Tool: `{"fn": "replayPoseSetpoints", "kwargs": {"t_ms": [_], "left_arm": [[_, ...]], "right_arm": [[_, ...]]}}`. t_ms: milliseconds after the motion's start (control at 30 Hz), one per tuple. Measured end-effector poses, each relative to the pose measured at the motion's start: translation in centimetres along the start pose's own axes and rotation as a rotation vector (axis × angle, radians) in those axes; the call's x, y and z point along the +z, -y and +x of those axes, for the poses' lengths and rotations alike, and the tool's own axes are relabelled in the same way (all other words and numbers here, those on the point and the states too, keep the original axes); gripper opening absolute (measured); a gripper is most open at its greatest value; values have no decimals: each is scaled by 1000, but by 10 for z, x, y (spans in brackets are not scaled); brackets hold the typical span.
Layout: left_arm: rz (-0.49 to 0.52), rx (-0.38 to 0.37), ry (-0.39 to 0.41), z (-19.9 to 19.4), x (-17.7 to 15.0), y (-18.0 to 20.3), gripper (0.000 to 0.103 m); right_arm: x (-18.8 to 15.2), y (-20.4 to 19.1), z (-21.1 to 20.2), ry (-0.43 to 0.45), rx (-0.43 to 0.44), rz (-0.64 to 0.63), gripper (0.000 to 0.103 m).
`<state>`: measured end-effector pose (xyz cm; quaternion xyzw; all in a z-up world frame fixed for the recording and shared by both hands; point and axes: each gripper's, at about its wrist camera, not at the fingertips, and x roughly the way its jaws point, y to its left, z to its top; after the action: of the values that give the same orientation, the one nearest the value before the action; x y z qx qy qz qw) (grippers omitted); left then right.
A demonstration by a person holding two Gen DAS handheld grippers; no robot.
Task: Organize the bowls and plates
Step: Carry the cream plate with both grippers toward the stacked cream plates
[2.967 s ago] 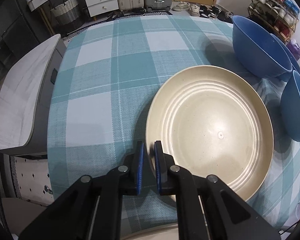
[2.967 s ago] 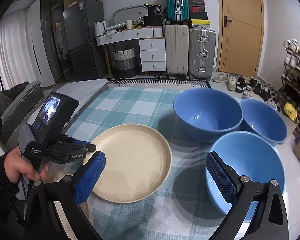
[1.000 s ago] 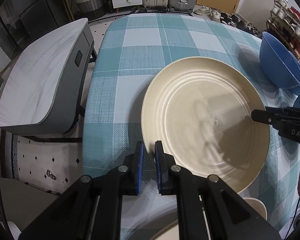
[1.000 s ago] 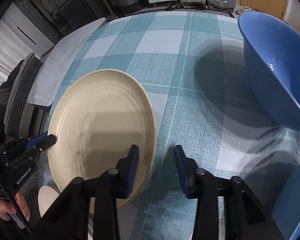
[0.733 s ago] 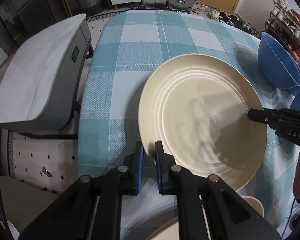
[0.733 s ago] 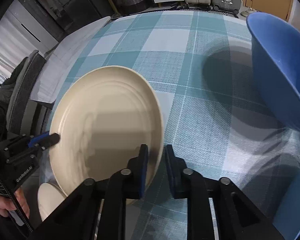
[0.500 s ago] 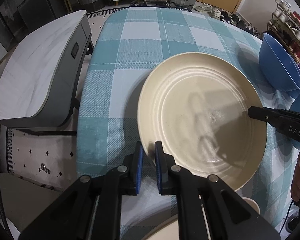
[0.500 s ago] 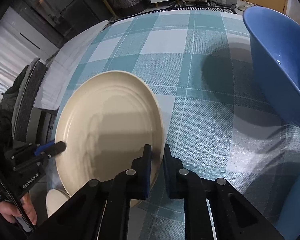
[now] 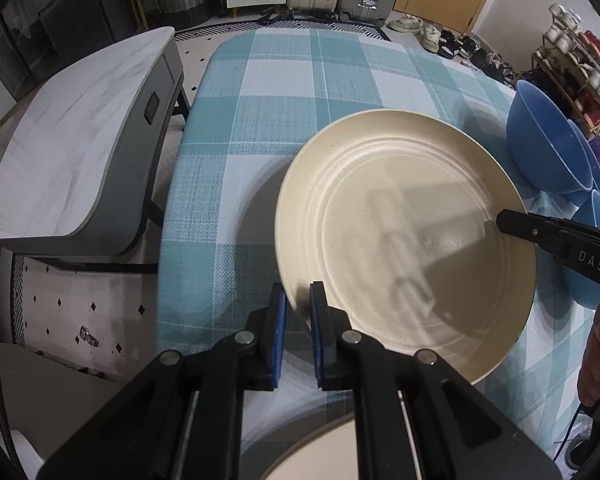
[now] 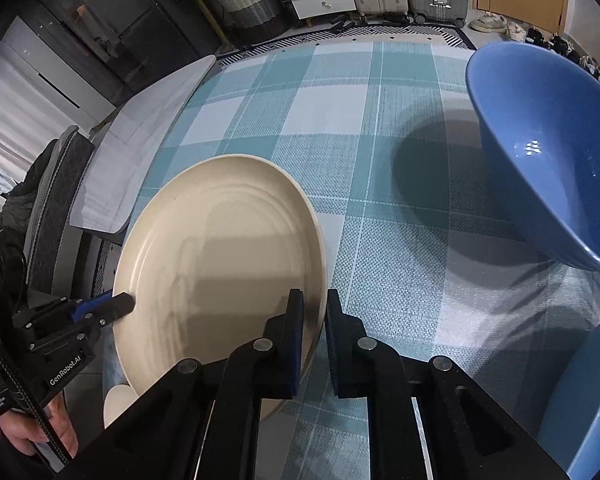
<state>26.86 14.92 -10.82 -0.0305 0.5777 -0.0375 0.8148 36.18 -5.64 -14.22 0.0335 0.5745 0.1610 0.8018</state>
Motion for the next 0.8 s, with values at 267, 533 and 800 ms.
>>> {"fn": "replayPoseSetpoints", "kwargs": {"t_ms": [267, 533, 800], "left_arm": [[-19, -1, 24, -17, -7, 0, 9], [-26, 7, 57, -39, -19, 2, 9], [-38, 30, 72, -58, -47, -4, 9]], "right_arm": [[-3, -4, -16, 30, 11, -8, 11], [-16, -18, -43, 62, 11, -41, 11], [-40, -38, -54, 64, 12, -85, 11]]}}
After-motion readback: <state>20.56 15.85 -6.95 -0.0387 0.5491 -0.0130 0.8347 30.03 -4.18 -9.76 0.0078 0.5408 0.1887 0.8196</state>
